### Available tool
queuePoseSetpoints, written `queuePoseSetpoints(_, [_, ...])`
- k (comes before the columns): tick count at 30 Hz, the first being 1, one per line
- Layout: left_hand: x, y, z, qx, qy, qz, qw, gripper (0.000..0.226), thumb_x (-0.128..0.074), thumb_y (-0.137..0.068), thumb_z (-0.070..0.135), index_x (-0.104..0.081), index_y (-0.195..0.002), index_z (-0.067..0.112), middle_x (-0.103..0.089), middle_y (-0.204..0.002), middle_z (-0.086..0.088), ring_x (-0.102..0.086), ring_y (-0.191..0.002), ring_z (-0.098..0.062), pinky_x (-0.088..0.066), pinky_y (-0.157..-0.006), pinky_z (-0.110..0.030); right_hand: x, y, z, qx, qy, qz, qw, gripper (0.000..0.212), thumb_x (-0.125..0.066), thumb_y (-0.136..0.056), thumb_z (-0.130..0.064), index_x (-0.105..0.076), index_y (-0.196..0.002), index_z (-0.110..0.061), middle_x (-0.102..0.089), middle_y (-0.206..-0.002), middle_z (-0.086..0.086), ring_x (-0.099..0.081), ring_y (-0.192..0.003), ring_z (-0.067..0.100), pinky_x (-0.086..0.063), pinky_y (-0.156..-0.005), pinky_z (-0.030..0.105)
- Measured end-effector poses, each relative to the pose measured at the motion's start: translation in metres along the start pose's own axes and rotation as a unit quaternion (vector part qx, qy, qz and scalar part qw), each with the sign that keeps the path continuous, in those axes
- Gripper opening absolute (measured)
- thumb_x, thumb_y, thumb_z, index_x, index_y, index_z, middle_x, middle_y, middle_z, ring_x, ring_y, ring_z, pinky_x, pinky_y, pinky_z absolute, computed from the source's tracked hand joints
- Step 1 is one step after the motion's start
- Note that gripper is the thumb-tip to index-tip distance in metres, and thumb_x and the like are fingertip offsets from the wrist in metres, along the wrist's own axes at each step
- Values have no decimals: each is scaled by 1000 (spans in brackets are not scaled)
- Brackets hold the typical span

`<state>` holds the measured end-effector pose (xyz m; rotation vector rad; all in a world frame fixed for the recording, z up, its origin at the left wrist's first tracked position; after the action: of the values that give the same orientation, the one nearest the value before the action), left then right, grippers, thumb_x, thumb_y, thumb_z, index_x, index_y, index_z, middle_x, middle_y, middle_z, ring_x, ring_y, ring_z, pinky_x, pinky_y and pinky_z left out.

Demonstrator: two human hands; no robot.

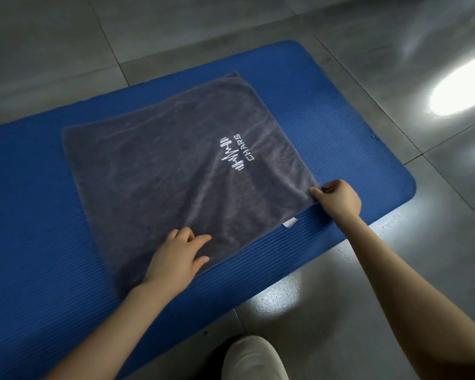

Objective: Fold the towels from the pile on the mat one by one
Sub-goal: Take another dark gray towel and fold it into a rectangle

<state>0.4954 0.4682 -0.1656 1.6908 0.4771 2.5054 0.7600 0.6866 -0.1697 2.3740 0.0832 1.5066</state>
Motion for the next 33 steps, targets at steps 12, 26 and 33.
queuePoseSetpoints(12, [-15,6,-3,-97,-95,27,990,56,-82,-62,43,-65,-115,33,-56,-93,0,-56,-80,-17,-47,-49,-23,12,1,-12,30,-25,-51,998,19,-62,-79,-15,-56,-69,0,-48,-65,12,-45,-61,24,-33,-55,31])
queuePoseSetpoints(26, [-26,-12,29,-145,-151,28,977,46,-31,-85,43,-60,-119,38,-60,-119,-3,-57,-102,-26,-51,-74,-41,34,5,-22,-34,-232,-149,961,24,-54,-74,8,-67,-89,-5,-57,-79,10,-49,-64,17,-37,-54,26])
queuePoseSetpoints(33, [23,-3,-8,88,309,58,945,27,-49,-91,35,-66,-112,29,-63,-110,3,-58,-100,-12,-46,-93,-29,58,84,-128,150,-303,-219,915,40,-54,-69,10,-69,-83,-24,-59,-69,-2,-50,-54,3,-36,-47,15])
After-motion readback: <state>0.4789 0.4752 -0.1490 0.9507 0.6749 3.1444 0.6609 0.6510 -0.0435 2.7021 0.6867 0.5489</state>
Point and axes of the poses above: each hand's wrist, its own y-axis away from the middle knuckle, its own x-axis out of the back of the hand, z = x × y, the point moved 1 cm from there along -y, towards the middle knuckle
